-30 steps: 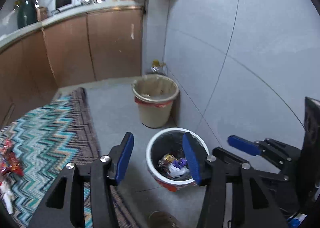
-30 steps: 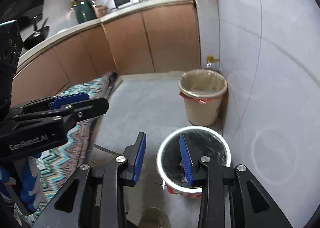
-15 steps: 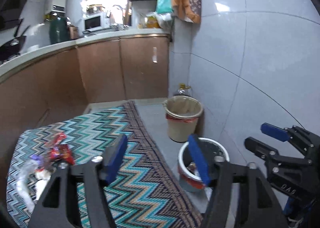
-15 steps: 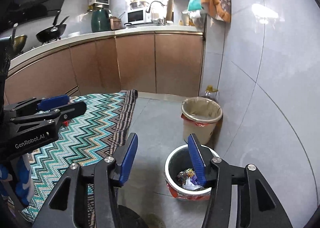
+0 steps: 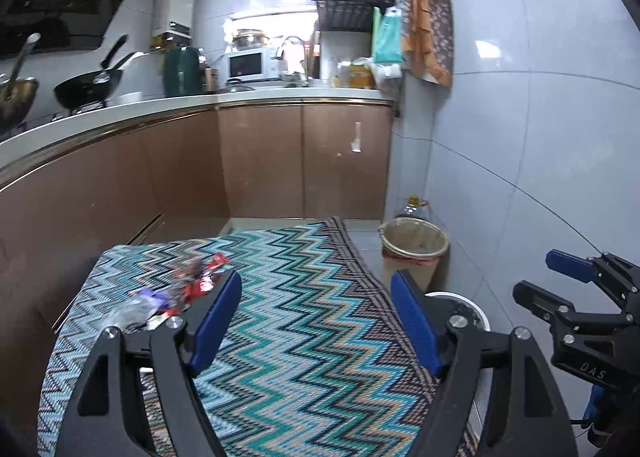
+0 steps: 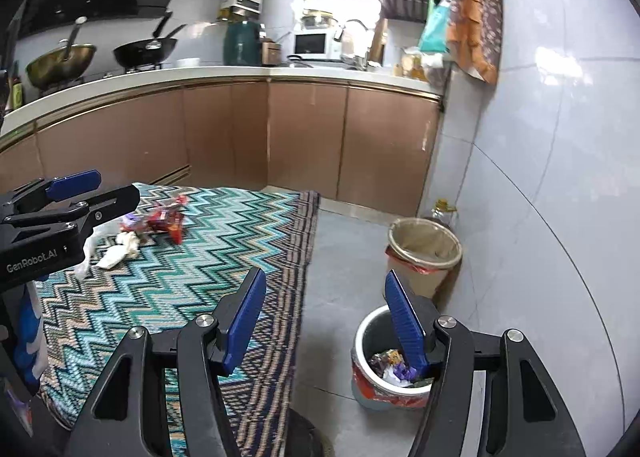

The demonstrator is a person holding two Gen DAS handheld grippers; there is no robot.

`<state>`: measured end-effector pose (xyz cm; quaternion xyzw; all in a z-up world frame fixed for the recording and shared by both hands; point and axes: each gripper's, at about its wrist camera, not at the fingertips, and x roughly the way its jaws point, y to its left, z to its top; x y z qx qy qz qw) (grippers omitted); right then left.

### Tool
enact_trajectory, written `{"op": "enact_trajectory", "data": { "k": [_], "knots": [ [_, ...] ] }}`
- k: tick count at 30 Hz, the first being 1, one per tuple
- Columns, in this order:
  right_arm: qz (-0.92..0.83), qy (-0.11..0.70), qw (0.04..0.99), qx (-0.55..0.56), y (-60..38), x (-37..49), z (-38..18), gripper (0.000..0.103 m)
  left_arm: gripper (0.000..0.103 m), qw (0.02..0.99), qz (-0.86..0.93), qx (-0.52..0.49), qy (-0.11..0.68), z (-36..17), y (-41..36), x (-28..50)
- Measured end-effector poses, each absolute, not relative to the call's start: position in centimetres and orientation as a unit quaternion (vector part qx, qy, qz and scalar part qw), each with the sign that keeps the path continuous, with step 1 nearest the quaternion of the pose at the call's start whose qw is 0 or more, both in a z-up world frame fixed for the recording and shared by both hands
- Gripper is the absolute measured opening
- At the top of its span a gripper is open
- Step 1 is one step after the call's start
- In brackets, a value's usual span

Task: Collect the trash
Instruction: 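Move both tools back over the trash on the table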

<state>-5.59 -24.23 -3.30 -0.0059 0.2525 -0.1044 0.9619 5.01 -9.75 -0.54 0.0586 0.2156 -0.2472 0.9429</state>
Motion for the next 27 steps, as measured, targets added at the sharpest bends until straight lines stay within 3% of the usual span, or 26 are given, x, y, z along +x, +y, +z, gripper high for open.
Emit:
{"op": "enact_trajectory", "data": {
  "k": [27],
  "knots": [
    [-0.023, 0.26, 0.964, -0.04, -18.8, -2.4, -3.2, 0.062, 0.076, 0.965, -0.055, 0.002, 0.255, -3.8, 8.5, 8.0]
  ]
}}
